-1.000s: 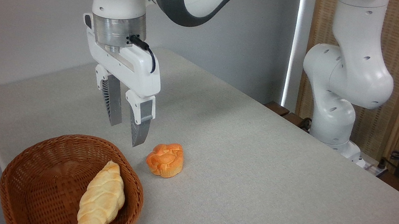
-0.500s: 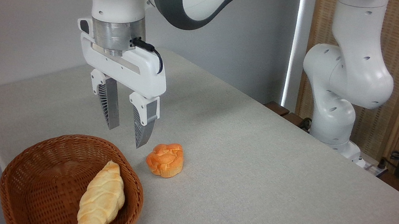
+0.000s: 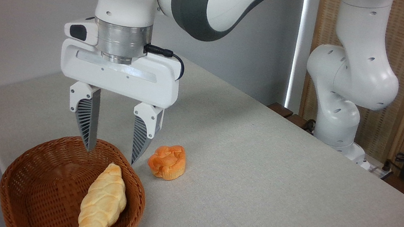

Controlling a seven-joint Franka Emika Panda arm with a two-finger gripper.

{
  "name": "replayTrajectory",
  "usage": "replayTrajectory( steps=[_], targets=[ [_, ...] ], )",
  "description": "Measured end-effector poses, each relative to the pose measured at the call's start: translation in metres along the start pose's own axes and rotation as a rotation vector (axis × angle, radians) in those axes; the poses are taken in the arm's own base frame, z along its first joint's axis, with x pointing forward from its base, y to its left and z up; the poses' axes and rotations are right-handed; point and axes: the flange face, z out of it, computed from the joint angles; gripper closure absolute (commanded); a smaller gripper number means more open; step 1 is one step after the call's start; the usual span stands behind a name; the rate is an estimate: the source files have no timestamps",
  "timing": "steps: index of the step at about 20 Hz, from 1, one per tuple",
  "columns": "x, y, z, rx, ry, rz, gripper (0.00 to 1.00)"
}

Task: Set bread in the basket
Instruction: 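Move the open gripper over the small orange bread roll, then lower the gripper onto the orange roll and close on it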

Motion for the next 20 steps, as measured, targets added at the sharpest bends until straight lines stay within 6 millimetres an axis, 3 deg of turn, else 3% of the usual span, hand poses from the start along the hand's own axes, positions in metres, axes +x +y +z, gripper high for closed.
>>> replayTrajectory(
  steps=[5,9,13,20],
  targets=[
    [0.007,-0.013,0.021,0.010,0.014,-0.038,0.00],
    [0.008,-0.009,0.030,0.009,0.003,0.003,0.00],
    [0.007,0.004,0.026,0.002,-0.003,0.125,0.00],
    [-0.021,0.042,0.025,-0.060,-0.180,0.437,0.00]
  ],
)
